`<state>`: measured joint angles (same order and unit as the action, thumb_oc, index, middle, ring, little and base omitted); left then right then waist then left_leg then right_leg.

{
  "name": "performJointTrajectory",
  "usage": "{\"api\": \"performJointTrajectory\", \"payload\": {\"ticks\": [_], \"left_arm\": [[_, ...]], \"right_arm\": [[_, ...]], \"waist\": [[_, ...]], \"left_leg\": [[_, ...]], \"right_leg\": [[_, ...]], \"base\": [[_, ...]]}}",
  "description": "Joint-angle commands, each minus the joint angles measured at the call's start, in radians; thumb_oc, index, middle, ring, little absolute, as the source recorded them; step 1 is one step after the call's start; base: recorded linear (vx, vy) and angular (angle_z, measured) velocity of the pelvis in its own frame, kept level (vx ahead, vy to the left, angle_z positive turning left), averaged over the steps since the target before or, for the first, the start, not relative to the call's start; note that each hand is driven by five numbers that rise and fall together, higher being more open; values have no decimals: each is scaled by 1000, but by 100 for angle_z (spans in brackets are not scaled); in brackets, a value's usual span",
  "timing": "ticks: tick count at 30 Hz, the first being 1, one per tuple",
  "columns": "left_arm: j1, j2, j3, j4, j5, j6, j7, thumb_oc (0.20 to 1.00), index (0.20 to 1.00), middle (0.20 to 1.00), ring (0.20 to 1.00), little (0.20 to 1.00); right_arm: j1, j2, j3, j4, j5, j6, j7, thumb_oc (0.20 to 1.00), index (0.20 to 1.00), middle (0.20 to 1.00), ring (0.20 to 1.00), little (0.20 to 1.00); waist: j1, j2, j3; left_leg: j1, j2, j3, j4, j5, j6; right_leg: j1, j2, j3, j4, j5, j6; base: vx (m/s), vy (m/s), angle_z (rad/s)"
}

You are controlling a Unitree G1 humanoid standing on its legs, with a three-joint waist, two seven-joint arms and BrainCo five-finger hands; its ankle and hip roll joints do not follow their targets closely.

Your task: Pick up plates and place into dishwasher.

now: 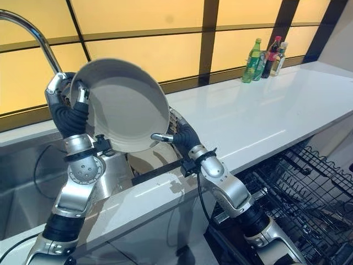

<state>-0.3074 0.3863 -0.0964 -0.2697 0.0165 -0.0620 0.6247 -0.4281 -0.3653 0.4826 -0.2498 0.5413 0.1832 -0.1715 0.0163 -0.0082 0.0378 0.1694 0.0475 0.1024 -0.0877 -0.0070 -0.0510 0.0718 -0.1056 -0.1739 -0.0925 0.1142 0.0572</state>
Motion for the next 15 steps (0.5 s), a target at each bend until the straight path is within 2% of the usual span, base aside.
{"api": "performJointTrajectory", "payload": {"ticks": [1, 5, 10, 15], "left_arm": [[-123, 77, -44, -59, -65, 12, -68, 200, 200, 200, 200, 200], [-117, 97, -30, -67, -99, 6, -101, 200, 200, 200, 200, 200], [-119, 104, -21, -74, -104, -5, -113, 200, 200, 200, 200, 200], [-136, 113, -26, -79, -102, 0, -115, 200, 200, 200, 200, 200]], "right_arm": [[-133, 47, -33, -83, 17, -17, -55, 1000, 1000, 1000, 1000, 1000], [-142, 46, -42, -101, 51, -3, -90, 1000, 1000, 1000, 1000, 1000], [-139, 54, -22, -99, 128, 25, -47, 1000, 1000, 1000, 1000, 1000], [-159, 70, -2, -83, 171, 18, -69, 1000, 1000, 1000, 1000, 1000]], "waist": [[23, -28, -15], [26, -23, -14], [28, -20, -13], [34, -22, -13]], "left_leg": [[-44, 22, -18, 20, -34, -28], [-46, 18, -23, 22, -37, -27], [-41, 16, -24, 22, -38, -26], [-39, 18, -23, 22, -37, -28]], "right_leg": [[38, -102, -7, 26, -85, 112], [33, -106, -4, 29, -82, 115], [35, -108, 1, 28, -80, 117], [39, -109, -5, 27, -79, 117]], "base": [[-25, 5, 4], [-6, 1, 1], [0, 0, 0], [0, 0, 0]]}}
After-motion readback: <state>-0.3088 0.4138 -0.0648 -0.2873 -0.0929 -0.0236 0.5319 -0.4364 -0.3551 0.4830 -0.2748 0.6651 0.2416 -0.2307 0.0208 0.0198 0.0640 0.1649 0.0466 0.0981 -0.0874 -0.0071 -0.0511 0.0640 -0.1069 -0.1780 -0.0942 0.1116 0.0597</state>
